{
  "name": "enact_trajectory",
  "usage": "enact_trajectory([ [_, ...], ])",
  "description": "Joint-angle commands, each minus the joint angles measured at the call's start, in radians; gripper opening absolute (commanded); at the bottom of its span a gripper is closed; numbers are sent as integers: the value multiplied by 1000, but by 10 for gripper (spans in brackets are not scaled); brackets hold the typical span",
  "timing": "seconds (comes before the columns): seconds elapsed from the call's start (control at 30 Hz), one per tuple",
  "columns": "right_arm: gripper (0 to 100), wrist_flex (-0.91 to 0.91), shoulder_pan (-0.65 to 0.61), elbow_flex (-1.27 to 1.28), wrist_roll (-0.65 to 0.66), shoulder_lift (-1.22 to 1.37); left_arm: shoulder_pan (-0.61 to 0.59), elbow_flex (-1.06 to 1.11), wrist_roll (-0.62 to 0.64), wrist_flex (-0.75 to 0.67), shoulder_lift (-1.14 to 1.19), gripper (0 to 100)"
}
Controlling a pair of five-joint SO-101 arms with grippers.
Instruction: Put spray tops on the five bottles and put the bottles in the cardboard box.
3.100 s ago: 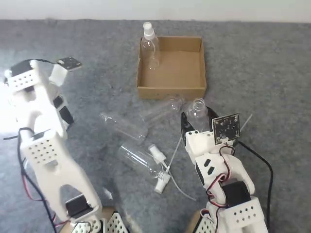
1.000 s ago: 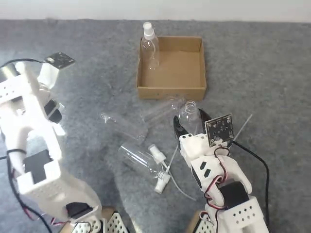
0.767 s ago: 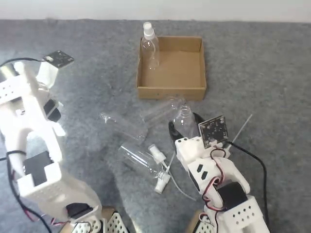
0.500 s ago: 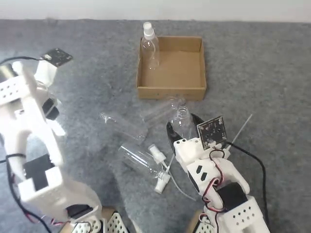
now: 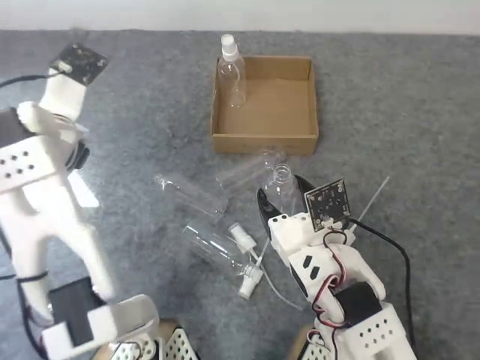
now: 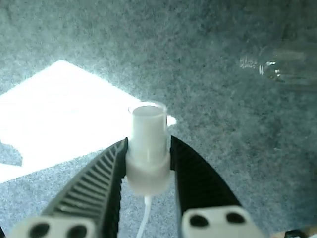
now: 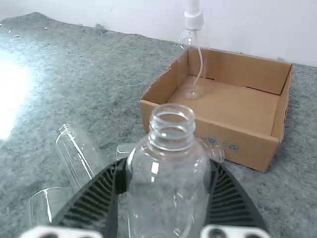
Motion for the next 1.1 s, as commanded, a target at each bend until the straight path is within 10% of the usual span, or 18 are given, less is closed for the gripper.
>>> enact_trajectory([
  [0.0,105,10,-8,-17,9,-25,35,-4,80,26,-84,12],
  [1.07,105,12,-36,-14,6,-25,348,444,761,-391,-772,12],
])
